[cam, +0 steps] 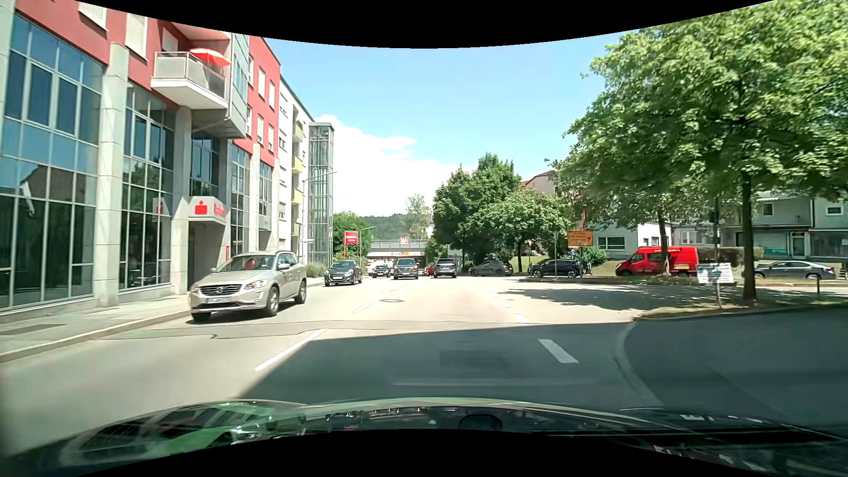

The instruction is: Follow the waypoints while adhering to traffic rules and regulations

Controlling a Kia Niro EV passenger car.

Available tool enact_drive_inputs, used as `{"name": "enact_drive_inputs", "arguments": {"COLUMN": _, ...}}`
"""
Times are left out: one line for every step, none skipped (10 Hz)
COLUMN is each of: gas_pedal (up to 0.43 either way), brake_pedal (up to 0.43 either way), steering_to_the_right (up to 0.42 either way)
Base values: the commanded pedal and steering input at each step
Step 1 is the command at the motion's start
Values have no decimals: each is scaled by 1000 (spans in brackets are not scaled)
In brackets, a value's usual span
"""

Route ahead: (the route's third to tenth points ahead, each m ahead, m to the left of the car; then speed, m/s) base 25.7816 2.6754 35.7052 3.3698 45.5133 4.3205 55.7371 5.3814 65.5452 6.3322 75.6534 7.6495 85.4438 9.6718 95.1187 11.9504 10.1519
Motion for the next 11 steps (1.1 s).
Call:
{"name": "enact_drive_inputs", "arguments": {"gas_pedal": 0, "brake_pedal": 0, "steering_to_the_right": 7}}
{"name": "enact_drive_inputs", "arguments": {"gas_pedal": 0, "brake_pedal": 0, "steering_to_the_right": 7}}
{"name": "enact_drive_inputs", "arguments": {"gas_pedal": 0, "brake_pedal": 0, "steering_to_the_right": 7}}
{"name": "enact_drive_inputs", "arguments": {"gas_pedal": 0, "brake_pedal": 0, "steering_to_the_right": 6}}
{"name": "enact_drive_inputs", "arguments": {"gas_pedal": 0, "brake_pedal": 0, "steering_to_the_right": 5}}
{"name": "enact_drive_inputs", "arguments": {"gas_pedal": 0, "brake_pedal": 0, "steering_to_the_right": 4}}
{"name": "enact_drive_inputs", "arguments": {"gas_pedal": 0, "brake_pedal": 0, "steering_to_the_right": 5}}
{"name": "enact_drive_inputs", "arguments": {"gas_pedal": 0, "brake_pedal": 0, "steering_to_the_right": 4}}
{"name": "enact_drive_inputs", "arguments": {"gas_pedal": 0, "brake_pedal": 0, "steering_to_the_right": 3}}
{"name": "enact_drive_inputs", "arguments": {"gas_pedal": 0, "brake_pedal": 0, "steering_to_the_right": 2}}
{"name": "enact_drive_inputs", "arguments": {"gas_pedal": 0, "brake_pedal": 0, "steering_to_the_right": 0}}
